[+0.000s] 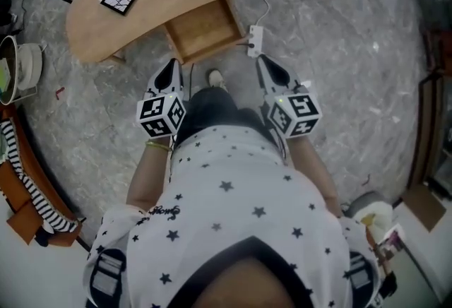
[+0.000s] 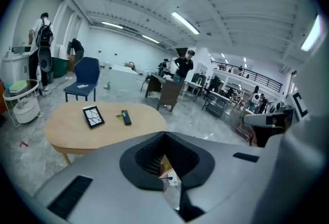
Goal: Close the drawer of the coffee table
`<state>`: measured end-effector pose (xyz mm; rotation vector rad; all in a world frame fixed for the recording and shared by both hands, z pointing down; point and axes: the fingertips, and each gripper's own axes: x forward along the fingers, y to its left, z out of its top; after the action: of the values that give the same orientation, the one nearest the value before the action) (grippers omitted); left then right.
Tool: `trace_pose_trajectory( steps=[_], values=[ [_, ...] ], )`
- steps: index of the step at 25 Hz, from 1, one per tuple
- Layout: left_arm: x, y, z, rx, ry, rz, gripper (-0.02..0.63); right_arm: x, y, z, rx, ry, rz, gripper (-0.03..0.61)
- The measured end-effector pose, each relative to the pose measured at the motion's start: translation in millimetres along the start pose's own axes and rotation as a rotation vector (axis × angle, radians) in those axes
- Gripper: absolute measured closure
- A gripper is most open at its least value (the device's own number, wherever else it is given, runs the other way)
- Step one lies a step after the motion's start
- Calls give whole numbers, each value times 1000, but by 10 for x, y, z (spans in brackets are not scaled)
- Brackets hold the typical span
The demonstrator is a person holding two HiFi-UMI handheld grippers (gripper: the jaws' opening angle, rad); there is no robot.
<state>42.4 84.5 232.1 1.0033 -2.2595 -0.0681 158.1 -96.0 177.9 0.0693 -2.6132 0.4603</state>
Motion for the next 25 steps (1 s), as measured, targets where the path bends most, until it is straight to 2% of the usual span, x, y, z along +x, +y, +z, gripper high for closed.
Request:
trace_pose_trajectory(
  steps=[9,18,25],
  values=[
    [140,209,-133,-42,10,105,604,386,-272,107,-34,46,56,569],
    [314,411,-546,-131,55,194,604,831,-533,-197,-65,162,106,569],
    [579,571,-893,-156,97,225,604,1159,-801,-569,-80,231,114,569]
  ],
)
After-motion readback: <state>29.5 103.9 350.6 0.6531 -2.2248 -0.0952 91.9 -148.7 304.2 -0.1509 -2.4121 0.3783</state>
